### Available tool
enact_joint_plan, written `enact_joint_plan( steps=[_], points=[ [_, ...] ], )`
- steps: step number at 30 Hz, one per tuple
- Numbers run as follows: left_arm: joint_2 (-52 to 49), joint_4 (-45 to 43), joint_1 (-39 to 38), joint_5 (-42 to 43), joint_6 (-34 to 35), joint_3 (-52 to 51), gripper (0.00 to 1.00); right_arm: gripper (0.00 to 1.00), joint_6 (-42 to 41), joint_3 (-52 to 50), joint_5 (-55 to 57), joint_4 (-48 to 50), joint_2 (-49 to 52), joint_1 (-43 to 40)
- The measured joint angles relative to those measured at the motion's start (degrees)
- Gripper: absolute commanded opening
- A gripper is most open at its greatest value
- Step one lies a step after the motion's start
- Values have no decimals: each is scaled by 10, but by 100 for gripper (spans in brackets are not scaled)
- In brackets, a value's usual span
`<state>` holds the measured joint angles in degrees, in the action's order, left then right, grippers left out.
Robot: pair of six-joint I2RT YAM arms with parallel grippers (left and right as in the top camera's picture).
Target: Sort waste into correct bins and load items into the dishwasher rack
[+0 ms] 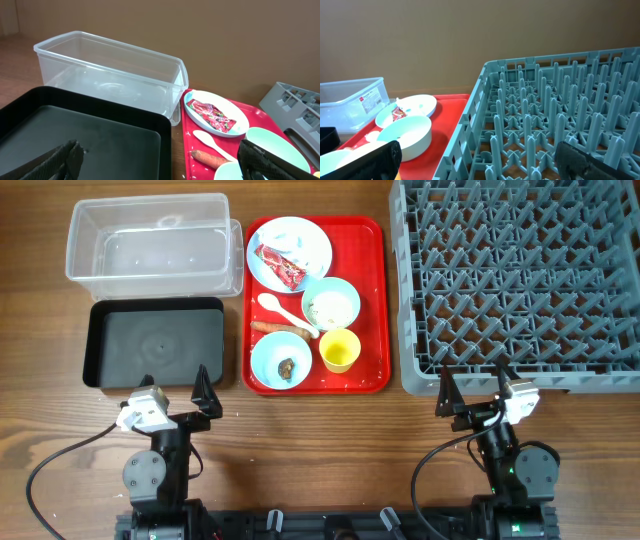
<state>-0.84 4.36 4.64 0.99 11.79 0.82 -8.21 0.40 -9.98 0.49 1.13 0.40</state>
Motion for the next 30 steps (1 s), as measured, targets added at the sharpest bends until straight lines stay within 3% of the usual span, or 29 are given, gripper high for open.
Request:
enact_joint_plan(
  steps=[30],
  points=[
    [0, 0, 0, 0, 0, 0, 100, 100, 0, 0, 23, 0, 0, 0]
  ],
)
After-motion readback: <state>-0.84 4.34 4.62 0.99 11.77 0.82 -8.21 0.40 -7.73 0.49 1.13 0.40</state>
